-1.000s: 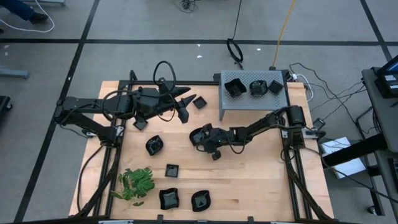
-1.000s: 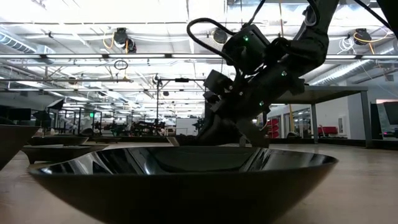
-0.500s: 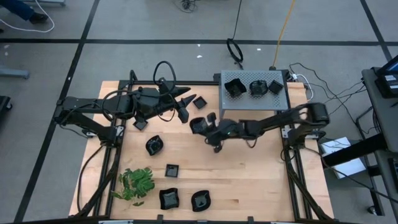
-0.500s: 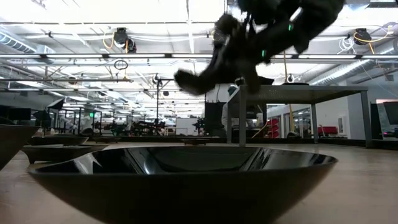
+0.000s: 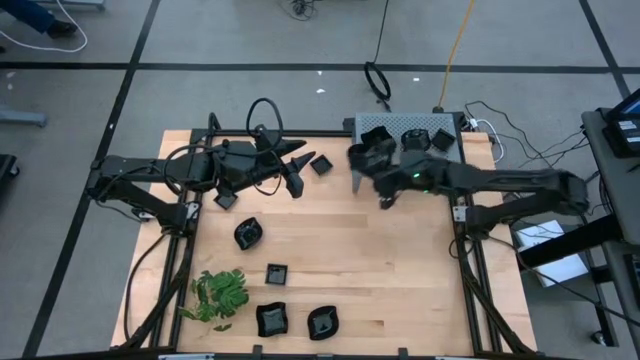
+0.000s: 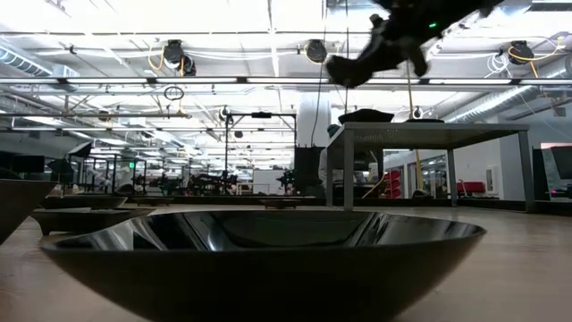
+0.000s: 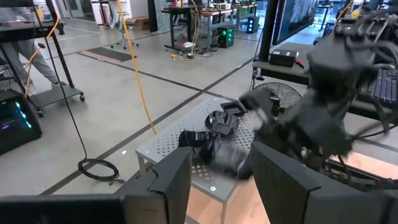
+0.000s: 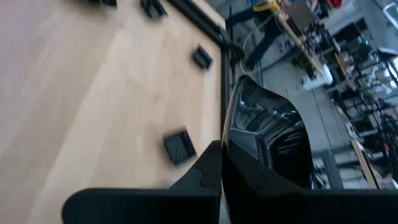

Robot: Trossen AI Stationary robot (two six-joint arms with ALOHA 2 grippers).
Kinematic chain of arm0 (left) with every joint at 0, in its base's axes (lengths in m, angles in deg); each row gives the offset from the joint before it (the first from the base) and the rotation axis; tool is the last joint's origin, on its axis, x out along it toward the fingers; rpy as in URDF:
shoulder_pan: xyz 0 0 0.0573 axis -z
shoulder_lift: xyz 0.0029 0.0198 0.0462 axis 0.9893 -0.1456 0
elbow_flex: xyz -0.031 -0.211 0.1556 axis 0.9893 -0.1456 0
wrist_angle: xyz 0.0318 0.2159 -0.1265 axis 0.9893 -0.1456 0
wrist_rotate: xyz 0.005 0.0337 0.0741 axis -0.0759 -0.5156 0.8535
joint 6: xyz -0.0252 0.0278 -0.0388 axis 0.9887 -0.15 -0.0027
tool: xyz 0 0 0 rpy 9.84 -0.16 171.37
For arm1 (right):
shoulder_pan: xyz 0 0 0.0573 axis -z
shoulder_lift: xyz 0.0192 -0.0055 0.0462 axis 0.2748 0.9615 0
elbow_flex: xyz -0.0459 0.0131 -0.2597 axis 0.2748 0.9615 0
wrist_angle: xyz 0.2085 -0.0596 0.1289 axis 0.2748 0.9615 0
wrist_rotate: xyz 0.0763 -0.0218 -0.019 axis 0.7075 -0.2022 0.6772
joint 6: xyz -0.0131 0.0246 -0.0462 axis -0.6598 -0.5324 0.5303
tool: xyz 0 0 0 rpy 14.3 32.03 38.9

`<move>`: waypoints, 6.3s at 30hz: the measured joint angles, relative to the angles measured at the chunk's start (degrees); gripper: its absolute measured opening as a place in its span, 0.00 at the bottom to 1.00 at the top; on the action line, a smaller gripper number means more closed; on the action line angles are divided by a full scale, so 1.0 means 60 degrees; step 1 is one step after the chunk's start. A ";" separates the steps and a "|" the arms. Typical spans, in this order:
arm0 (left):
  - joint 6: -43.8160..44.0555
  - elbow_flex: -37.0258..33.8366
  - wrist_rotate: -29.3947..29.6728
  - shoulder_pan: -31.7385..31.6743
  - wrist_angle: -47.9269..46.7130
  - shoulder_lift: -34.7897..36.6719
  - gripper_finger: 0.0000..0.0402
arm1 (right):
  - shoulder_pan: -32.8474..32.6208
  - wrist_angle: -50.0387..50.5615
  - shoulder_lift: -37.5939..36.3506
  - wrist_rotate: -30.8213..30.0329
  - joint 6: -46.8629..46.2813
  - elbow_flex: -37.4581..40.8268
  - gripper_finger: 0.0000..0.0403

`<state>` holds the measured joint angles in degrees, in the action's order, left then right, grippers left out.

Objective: Pick & Place Mini shaped plates
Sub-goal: Stack the black leaf-shaped plate on top of the black leaf-shaped plate on the shelf

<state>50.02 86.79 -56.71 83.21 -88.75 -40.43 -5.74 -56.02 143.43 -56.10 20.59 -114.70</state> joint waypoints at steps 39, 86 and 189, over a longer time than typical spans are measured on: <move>-0.0408 0.0000 0.0000 0.0002 0.0000 -0.0004 0.42 | 0.4868 0.4727 -0.1703 0.0059 0.3928 -0.0004 0.00; -0.0252 0.0000 -0.0004 0.0000 -0.0410 -0.0004 0.42 | 0.4842 0.1927 -0.2898 0.3530 -0.4056 -0.0007 0.28; -0.3385 -0.1577 -0.4004 -0.0119 0.4277 -0.6706 0.05 | 0.2155 -0.0405 0.0059 0.4048 -0.4777 0.0000 0.28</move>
<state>29.71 77.32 -80.73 82.50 -63.08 -80.67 7.19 -58.45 143.78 -31.81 -8.07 -114.70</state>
